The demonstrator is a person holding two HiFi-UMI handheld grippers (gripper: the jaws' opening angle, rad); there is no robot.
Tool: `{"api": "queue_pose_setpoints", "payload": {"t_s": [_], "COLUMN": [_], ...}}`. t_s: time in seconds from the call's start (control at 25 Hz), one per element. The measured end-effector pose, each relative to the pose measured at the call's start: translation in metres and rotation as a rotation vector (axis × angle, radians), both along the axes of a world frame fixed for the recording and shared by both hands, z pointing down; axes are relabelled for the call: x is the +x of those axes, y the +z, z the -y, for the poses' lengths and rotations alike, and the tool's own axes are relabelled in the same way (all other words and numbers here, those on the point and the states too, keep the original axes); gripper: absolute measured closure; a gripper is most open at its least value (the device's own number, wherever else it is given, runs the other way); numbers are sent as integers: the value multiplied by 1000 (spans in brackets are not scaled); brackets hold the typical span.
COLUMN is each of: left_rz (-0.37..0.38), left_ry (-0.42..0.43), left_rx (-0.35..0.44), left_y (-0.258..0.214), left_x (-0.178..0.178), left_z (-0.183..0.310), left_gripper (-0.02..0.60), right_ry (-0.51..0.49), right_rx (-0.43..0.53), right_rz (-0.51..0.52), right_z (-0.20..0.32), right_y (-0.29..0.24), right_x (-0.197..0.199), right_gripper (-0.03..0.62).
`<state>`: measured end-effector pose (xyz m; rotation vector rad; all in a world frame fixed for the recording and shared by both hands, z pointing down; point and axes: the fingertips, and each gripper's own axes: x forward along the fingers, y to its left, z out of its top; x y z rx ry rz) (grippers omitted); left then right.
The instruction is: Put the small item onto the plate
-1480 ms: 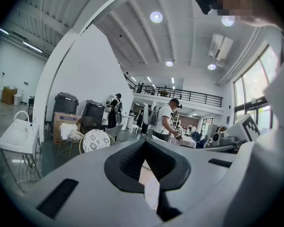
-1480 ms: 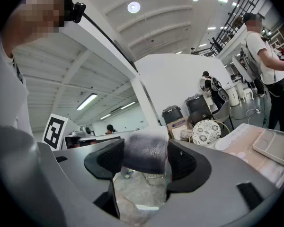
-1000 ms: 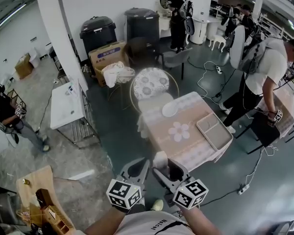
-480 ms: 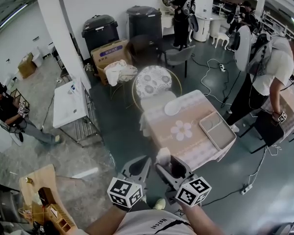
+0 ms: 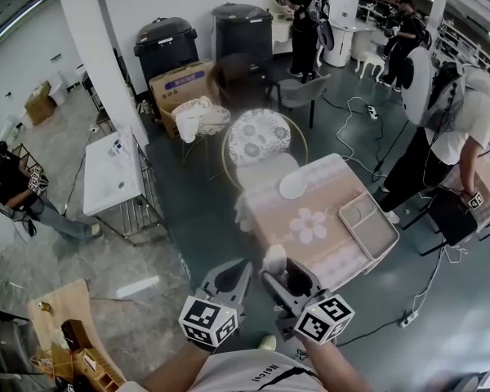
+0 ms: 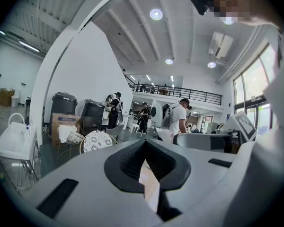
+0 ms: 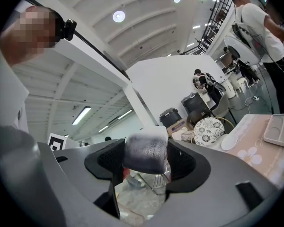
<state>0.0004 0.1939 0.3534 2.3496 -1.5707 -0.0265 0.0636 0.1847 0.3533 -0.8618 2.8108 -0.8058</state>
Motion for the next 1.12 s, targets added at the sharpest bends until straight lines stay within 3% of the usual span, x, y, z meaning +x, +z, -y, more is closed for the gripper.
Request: {"api": "queue_pose_setpoints", "payload": {"t_s": [0.6,1.12], "left_rz": [10,-16], "left_ry": [148,227], "left_rx": [38,20], "left_y": [13,42], "left_x": [-101,-105], "left_z": [128,196], "left_gripper": [577,577], "right_ry": [140,236], "right_rx": [-21,-50], "right_rz": [-44,-98], "right_z": [122,190], "right_y": [13,36], "right_x": [-103,-103], "right_gripper": [310,310]}}
